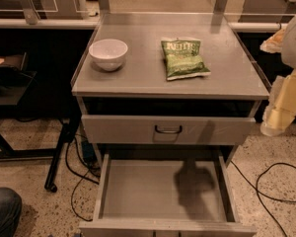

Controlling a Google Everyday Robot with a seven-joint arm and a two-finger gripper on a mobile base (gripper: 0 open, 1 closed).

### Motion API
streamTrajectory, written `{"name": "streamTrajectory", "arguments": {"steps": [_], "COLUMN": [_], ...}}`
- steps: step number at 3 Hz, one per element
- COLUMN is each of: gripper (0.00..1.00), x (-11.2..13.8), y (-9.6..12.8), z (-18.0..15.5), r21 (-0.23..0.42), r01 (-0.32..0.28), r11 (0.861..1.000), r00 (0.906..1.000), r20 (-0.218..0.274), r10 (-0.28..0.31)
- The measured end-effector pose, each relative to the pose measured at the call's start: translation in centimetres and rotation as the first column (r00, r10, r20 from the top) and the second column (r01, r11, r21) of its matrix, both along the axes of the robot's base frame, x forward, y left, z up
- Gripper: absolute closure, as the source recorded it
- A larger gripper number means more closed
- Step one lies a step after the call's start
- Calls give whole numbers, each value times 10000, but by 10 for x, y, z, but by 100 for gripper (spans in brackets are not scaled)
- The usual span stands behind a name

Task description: Place green jalapeno chip bag into middle drawer

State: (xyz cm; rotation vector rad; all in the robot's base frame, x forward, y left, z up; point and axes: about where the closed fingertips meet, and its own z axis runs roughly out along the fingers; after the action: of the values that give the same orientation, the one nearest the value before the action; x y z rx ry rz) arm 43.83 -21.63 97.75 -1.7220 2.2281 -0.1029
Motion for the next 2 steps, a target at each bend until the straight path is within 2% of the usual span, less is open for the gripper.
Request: {"name": "streamTrajectory", "arguments": {"steps": [2], "gripper": [0], "x": [9], "y": [8], "z": [4], "r21": [-178], "r01": [211], "r11": [9996], "r00": [9997], "r20": [131], "r10": [-209]}}
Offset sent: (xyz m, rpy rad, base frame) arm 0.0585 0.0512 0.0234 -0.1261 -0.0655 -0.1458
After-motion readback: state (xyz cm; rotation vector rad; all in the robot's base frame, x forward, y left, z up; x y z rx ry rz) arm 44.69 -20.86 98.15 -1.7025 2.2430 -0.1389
